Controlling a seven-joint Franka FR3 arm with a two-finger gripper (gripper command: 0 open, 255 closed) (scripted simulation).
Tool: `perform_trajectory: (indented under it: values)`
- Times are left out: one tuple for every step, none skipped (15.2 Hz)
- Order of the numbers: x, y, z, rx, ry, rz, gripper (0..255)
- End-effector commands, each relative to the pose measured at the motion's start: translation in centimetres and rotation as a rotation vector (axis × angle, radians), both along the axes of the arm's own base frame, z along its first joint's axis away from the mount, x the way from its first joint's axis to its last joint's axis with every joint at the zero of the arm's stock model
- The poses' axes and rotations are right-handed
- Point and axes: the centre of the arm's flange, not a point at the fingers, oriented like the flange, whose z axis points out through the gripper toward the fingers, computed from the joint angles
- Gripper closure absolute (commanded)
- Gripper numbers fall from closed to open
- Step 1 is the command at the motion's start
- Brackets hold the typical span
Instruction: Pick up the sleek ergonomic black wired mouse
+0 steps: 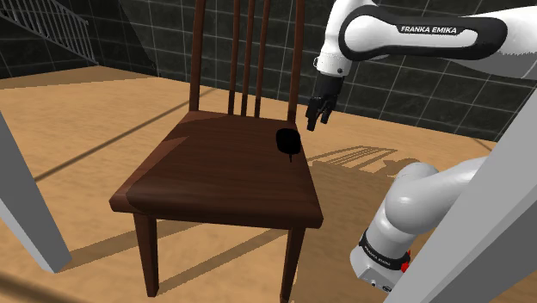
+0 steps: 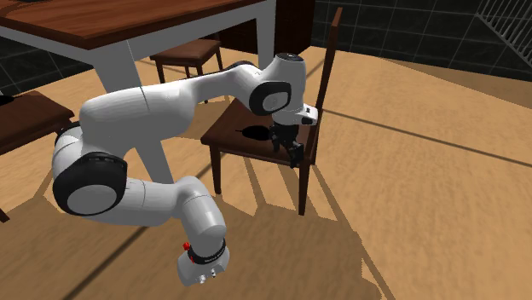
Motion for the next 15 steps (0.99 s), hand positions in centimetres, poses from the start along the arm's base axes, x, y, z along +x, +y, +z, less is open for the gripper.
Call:
perform_trajectory:
  values:
    - [0.0, 0.0, 0.0, 0.0, 0.0, 0.0, 0]
    - [-0.6, 1.1, 0.3, 0.003, -0.005, -0.054, 0]
    - [-1.1, 2.3, 0.6, 0.006, -0.009, -0.109, 0]
    - [-1.6, 3.5, 0.9, 0.009, -0.014, -0.163, 0]
    - [-2.0, 4.7, 1.2, 0.012, -0.019, -0.217, 0]
    - [-2.4, 5.9, 1.5, 0.015, -0.023, -0.272, 0]
    - [-2.7, 7.2, 1.8, 0.018, -0.028, -0.326, 0]
    - [-2.9, 8.5, 2.1, 0.021, -0.033, -0.38, 0]
    - [-3.0, 9.7, 2.4, 0.024, -0.038, -0.435, 0]
    - [-3.1, 11.0, 2.7, 0.027, -0.042, -0.489, 0]
    - [-3.1, 12.3, 3.0, 0.03, -0.047, -0.543, 0]
    - [-3.0, 13.6, 3.4, 0.033, -0.052, -0.597, 0]
    - [-2.9, 14.9, 3.7, 0.036, -0.056, -0.652, 0]
    - [-2.7, 16.1, 4.0, 0.039, -0.061, -0.706, 0]
    - [-2.5, 17.4, 4.4, 0.042, -0.066, -0.76, 0]
